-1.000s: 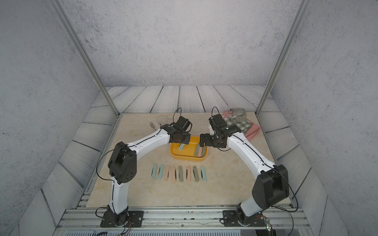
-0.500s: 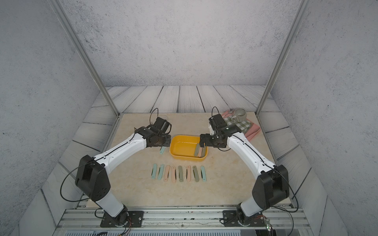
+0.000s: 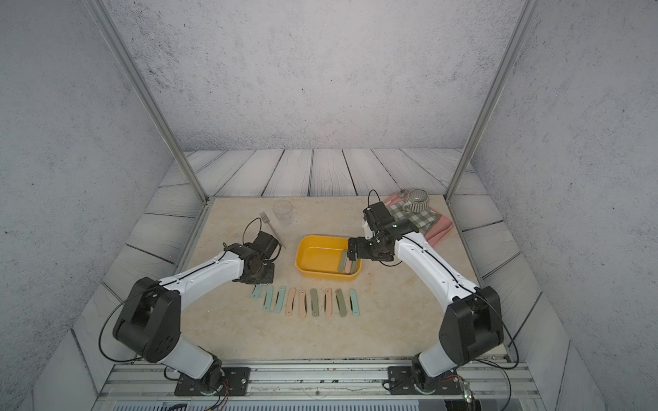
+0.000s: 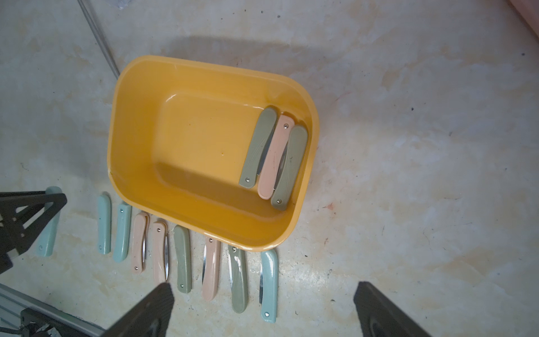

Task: Take the fruit knife out of the storage box
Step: Place the fruit knife at the center of the board.

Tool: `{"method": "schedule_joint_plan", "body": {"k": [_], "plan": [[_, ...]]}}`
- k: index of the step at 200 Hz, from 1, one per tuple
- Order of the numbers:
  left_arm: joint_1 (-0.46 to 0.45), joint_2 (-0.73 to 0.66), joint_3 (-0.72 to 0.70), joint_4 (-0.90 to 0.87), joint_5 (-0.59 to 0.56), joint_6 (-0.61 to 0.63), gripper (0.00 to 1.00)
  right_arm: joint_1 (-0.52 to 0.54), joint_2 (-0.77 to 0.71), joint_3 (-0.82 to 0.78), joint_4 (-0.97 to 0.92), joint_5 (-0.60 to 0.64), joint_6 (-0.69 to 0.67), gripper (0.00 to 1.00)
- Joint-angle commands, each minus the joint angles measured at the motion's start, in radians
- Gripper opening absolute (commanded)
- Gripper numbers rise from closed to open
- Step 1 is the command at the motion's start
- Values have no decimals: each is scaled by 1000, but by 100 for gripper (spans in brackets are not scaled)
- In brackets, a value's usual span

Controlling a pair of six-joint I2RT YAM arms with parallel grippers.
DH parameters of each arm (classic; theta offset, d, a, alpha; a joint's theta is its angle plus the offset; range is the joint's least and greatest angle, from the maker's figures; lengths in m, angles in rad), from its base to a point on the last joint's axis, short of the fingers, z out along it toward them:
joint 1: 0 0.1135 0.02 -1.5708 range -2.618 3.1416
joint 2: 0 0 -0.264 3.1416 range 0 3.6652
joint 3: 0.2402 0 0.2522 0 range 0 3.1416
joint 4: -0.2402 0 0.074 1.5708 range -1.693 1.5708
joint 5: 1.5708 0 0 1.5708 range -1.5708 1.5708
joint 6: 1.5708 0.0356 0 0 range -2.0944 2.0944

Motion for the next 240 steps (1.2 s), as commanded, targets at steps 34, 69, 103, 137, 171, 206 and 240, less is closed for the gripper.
{"method": "schedule_joint_plan", "body": {"k": [34,69,103,137,171,206,240], "plan": [[32,47,-51,54,5,-11,0,5,15,5,-11,-8,-14,99],[39,61,-84,63,4,-16,0,5,19,8,-14,-5,-15,99],[41,82,-91,70,10,-20,0,6,25,7,-13,-8,-12,99],[43,105,-83,72,11,-21,3,5,27,8,-10,-7,-11,99],[43,124,-74,69,19,-17,10,6,27,6,-8,-6,-9,99],[43,127,-70,62,22,-16,19,6,30,9,-7,-6,-8,99],[43,126,-67,53,22,-20,33,8,38,17,-7,-9,-7,99]]}}
